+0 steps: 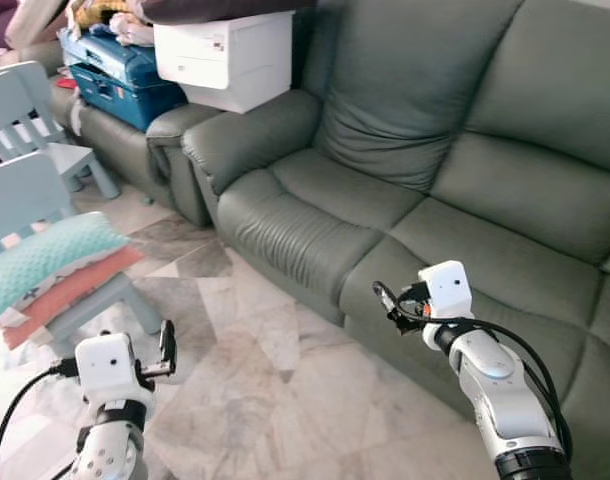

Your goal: Move the pillow to the sofa

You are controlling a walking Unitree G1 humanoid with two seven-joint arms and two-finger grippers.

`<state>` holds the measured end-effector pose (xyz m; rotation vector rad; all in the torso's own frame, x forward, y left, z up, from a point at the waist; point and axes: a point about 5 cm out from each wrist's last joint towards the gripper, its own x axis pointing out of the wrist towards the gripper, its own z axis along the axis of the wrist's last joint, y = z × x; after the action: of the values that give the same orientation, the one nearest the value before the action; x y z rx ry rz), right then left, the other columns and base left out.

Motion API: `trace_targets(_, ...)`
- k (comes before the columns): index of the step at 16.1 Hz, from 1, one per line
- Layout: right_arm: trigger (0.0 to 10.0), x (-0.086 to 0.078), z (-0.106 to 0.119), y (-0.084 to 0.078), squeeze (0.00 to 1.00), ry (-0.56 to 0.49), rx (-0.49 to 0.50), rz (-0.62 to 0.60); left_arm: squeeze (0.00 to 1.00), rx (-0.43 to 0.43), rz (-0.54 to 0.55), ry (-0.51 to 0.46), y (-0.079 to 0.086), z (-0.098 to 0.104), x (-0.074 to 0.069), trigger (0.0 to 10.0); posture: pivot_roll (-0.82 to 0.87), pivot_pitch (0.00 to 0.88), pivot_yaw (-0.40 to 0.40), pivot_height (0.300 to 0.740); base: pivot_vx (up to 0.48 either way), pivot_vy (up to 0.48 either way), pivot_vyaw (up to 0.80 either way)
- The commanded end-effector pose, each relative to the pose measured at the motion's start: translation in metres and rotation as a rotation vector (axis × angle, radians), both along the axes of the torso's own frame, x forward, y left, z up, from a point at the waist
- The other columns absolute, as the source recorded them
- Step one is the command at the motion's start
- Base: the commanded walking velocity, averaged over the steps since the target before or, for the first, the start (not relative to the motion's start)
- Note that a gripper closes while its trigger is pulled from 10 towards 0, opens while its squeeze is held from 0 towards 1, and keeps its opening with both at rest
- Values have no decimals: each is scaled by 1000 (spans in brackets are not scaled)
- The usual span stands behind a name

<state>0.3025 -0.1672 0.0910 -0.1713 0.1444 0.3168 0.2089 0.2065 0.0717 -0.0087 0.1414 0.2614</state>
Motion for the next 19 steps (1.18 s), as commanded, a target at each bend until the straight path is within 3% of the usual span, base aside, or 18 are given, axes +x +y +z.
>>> trace_targets(1, 10000, 2, 2, 3, 0, -3, 5, 14, 0, 51, 76, 47, 9, -3, -2, 10000, -167, 0, 17, 740, 0, 0, 800)
trace_targets(3, 10000, 5, 5, 6, 0, -12, 9, 22, 0, 87, -14, -42, 7, 5, 2, 10000, -166, 0, 18, 740, 0, 0, 800)
trace_targets(5, 10000, 6, 5, 8, 0, -14, 12, 26, 0, 45, 5, -35, 9, 3, 2, 10000, -167, 0, 17, 740, 0, 0, 800)
trace_targets(10, 10000, 9, 8, 14, 0, -26, 44, 47, 0, 71, 6, -45, 7, 3, 5, 10000, -167, 0, 23, 740, 0, 0, 800)
trace_targets(19, 10000, 11, 15, 25, 0, -65, 64, 116, 0, 37, 37, -83, 12, 6, 7, 10000, -163, 0, 17, 740, 0, 0, 0)
